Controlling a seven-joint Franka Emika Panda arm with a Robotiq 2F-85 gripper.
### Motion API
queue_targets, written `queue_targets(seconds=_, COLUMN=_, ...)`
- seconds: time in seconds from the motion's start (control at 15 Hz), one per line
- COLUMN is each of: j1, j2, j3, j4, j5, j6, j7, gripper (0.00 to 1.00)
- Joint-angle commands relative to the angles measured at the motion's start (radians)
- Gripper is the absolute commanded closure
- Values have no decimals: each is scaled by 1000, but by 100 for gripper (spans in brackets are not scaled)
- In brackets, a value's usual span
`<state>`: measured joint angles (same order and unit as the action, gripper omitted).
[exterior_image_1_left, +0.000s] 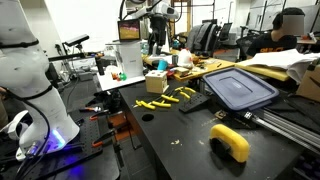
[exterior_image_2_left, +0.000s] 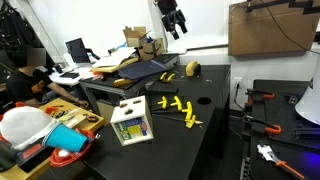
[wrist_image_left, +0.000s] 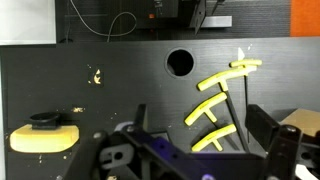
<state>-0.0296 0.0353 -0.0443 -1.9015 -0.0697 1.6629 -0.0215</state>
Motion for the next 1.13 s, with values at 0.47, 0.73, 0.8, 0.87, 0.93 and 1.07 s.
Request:
queue_targets(seconds=0.47, j1=-4, j2=-135, j3=-3, j4=-107, j5=140, j6=4, j7=-145, gripper=0)
queue_targets(seconds=0.73, j1=-1, j2=-117, j3=3, j4=-114, j5=127, j6=29, j7=-93, gripper=0)
queue_targets(seconds=0.8, j1=-2, j2=-104, j3=1, j4=-80, j5=134, j6=2, j7=-111, gripper=0)
queue_targets(seconds=0.87, j1=-2, j2=-103, j3=1, j4=-86, j5=133, j6=6, j7=-109, gripper=0)
queue_targets(seconds=0.93, j1=-2, j2=-100, j3=1, j4=-89, j5=133, j6=8, j7=-109, gripper=0)
queue_targets(seconds=1.07, j1=-2, j2=-98, j3=1, j4=-94, j5=133, j6=12, j7=-109, gripper=0)
